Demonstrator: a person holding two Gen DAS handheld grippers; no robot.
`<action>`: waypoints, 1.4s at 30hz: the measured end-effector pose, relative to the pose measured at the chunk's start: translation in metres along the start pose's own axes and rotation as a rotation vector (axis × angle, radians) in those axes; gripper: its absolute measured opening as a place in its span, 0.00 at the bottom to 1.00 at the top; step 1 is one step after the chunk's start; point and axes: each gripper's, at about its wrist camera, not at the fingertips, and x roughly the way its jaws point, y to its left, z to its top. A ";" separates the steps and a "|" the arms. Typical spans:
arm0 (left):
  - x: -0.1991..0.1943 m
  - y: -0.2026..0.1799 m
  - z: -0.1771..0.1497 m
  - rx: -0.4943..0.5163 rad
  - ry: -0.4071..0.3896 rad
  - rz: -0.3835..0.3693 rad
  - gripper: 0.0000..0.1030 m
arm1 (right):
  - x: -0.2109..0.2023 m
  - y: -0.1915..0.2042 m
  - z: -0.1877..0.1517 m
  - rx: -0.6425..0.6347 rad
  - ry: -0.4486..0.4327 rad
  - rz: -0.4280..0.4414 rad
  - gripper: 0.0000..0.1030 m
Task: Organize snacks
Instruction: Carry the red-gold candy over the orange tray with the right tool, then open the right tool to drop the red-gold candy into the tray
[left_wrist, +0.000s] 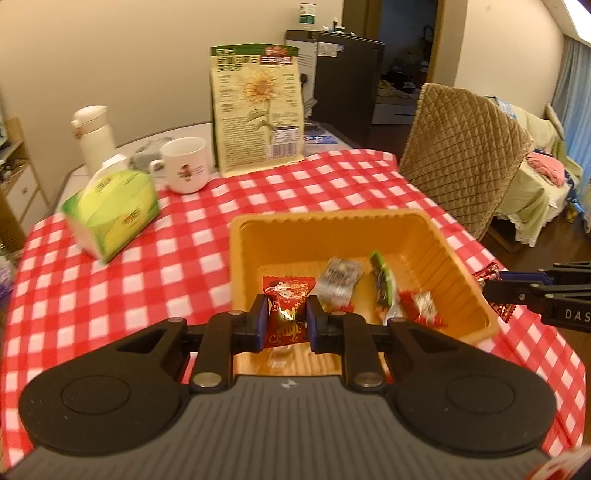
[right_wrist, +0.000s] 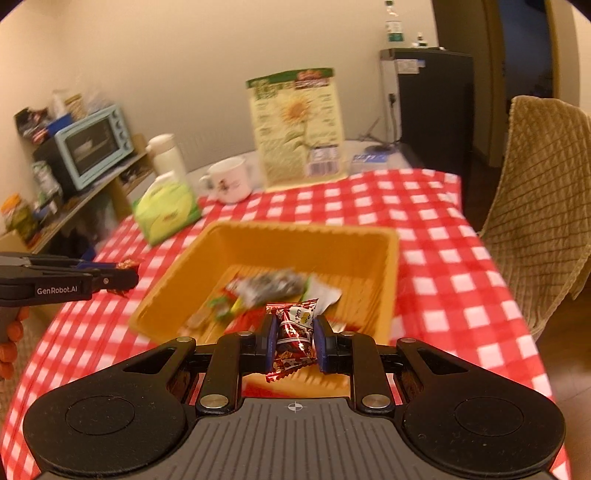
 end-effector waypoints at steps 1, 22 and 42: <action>0.005 0.000 0.005 0.001 0.002 -0.005 0.19 | 0.002 -0.004 0.004 0.007 -0.001 -0.005 0.21; 0.096 0.006 0.037 0.103 0.084 0.025 0.19 | 0.052 -0.044 0.027 0.099 0.023 -0.060 0.21; 0.107 0.010 0.037 0.088 0.108 0.025 0.26 | 0.067 -0.049 0.029 0.105 0.035 -0.069 0.21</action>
